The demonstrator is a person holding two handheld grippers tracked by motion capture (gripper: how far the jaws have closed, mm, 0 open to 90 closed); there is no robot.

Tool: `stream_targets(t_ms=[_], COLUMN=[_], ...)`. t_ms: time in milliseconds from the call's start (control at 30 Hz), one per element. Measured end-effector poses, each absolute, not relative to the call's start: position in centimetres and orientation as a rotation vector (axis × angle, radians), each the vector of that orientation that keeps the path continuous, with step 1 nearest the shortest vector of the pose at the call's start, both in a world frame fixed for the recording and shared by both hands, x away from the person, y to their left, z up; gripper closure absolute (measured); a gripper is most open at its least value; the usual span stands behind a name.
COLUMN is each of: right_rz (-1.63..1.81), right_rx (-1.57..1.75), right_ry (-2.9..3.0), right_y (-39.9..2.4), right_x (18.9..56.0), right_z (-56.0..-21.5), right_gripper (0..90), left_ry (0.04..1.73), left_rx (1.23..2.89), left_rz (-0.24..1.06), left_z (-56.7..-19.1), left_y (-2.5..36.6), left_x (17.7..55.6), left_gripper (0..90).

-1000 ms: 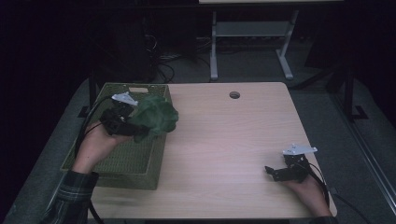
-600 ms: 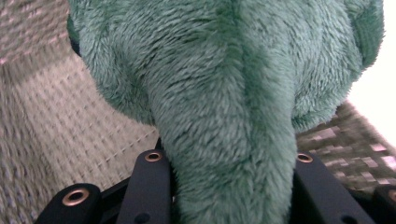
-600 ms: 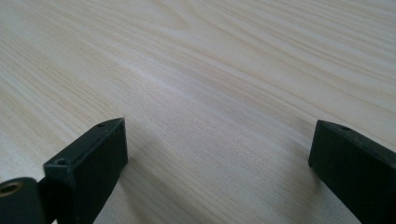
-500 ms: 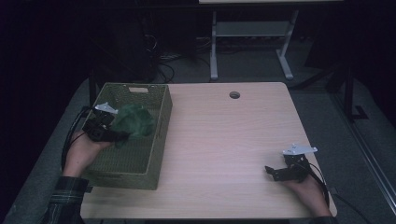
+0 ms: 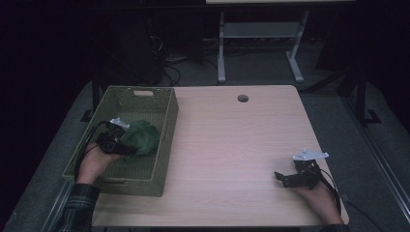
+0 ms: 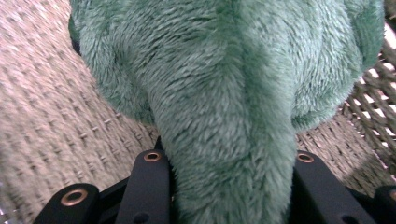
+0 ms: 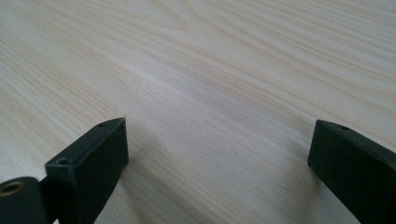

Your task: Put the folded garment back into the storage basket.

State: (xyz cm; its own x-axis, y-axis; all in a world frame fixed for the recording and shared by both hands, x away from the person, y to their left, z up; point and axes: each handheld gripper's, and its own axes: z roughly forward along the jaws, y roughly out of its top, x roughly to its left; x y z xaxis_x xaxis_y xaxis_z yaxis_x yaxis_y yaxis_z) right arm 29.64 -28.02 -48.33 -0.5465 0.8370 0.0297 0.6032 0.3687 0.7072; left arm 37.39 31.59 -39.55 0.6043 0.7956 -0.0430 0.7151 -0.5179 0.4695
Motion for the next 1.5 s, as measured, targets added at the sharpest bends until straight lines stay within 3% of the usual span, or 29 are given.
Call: stream_targets(t_ms=[433,633,900,1500], right_rz=[0.975,0.975,0.975,0.975], right_rx=[1.262,1.262,1.262,1.262], right_ry=[2.299,2.299,2.299,2.299], right_y=[-28.0,-28.0,-28.0,-28.0], right_x=[29.6,29.6,29.6,29.6], right_z=[-48.3,-48.3,-48.3,-48.3], right_gripper=[4.8,4.8,4.8,4.8], left_ry=[1.205,1.206,1.217,1.115], left_rx=[2.441,2.436,2.414,2.241], left_rz=[0.202,0.199,0.236,0.346], left_z=[-41.1,-41.3,-40.8,-35.3], left_y=[31.4,31.5,31.8,30.6], left_x=[37.8,37.8,37.5,35.9], left_gripper=[57.0,42.5,16.4,14.5])
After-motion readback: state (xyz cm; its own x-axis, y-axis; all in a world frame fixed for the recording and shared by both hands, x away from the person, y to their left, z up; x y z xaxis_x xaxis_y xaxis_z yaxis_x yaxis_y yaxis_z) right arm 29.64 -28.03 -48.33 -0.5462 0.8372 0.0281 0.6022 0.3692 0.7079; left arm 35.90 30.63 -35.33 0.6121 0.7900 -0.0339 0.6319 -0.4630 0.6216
